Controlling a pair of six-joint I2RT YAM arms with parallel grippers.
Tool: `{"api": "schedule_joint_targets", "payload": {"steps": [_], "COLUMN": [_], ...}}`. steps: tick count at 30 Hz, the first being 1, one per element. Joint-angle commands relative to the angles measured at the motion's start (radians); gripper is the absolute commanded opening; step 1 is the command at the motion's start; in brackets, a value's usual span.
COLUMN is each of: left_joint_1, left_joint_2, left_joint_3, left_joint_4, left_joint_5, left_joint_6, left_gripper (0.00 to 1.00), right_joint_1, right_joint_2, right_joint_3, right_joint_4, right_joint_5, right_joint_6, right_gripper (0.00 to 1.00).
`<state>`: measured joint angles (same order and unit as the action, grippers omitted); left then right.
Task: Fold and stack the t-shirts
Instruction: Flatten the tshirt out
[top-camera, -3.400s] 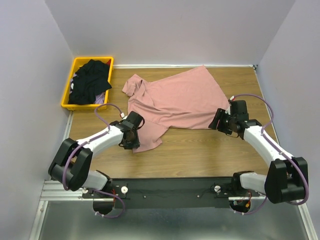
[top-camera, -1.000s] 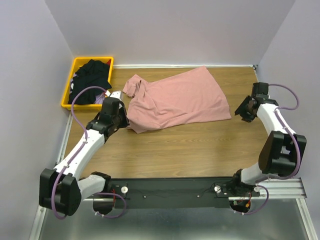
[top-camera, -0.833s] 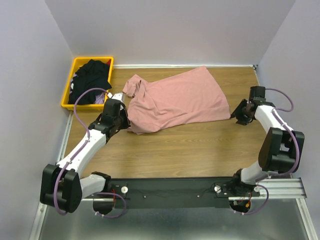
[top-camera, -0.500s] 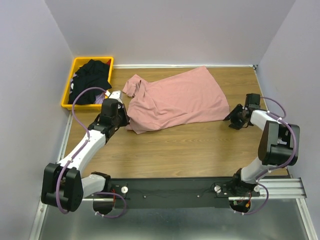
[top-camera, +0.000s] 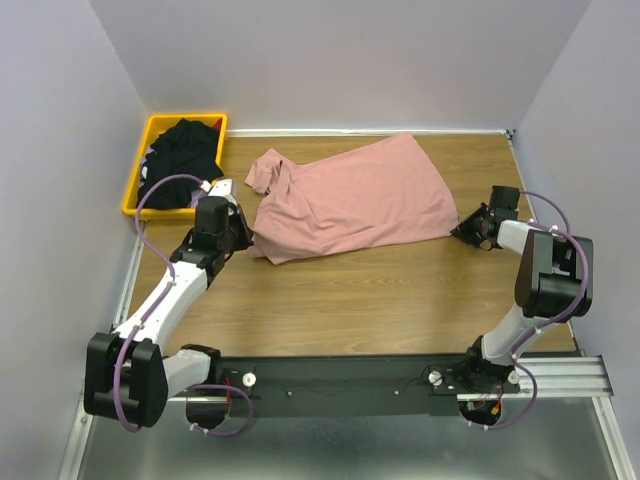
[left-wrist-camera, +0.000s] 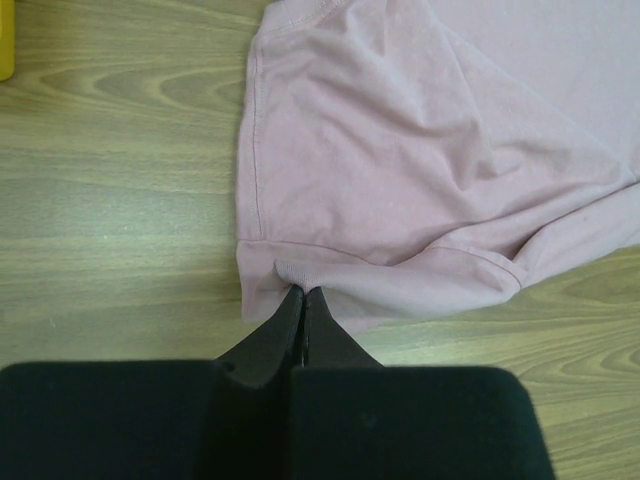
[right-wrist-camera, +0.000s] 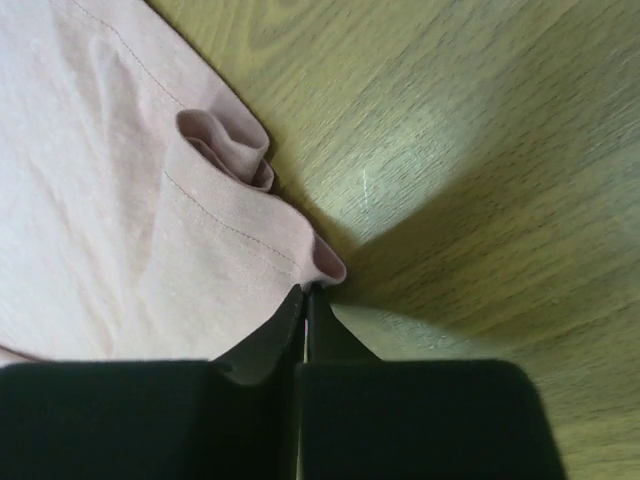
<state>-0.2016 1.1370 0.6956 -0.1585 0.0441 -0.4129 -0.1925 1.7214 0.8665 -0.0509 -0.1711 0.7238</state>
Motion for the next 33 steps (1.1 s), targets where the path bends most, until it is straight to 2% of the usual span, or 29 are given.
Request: {"api": "schedule_joint_targets", "payload": {"steps": [1,2,7,9,16,22,28,33], "left_joint_1": [0.007,0.008,0.007,0.01,0.022,0.024,0.024,0.024], "left_joint_2": [-0.017,-0.017,0.015,0.043,0.138,0.081,-0.141,-0.244], "left_joint_3": [0.056,0.086,0.254,0.372,0.865,1.158,1.176,1.226], "left_joint_4": [-0.006,-0.012,-0.105,-0.15,-0.268,-0.316,-0.227,-0.219], "left_joint_5": [0.014,0.007,-0.036,-0.092,-0.168,-0.197,-0.217,-0.224], "left_joint_6": [-0.009,-0.012,-0.007,0.0,0.025,0.049,0.068,0.108], "left_gripper": [0.0,0.0,0.0,0.0,0.0,0.0,0.0,0.0], "right_joint_1": [-0.004,-0.005,-0.005,-0.004,-0.004,-0.004,-0.004,-0.005], "right_joint_2": [-0.022,-0.057,-0.17,-0.212,-0.249,-0.334,-0.522,-0.629], "right_joint_3": [0.008,0.015,0.164,0.236,0.686,0.917,1.045,1.114], "right_joint_4": [-0.036,-0.046,-0.18,-0.246,-0.45,-0.57,-0.59,-0.593], "right_joint_5": [0.033,0.041,0.081,0.087,0.085,0.093,0.137,0.166], "right_joint_6": [-0.02,-0.024,-0.078,-0.095,-0.19,-0.257,-0.331,-0.374], "right_gripper": [0.04,0.01,0.01,0.01,0.01,0.01,0.01,0.01]}}
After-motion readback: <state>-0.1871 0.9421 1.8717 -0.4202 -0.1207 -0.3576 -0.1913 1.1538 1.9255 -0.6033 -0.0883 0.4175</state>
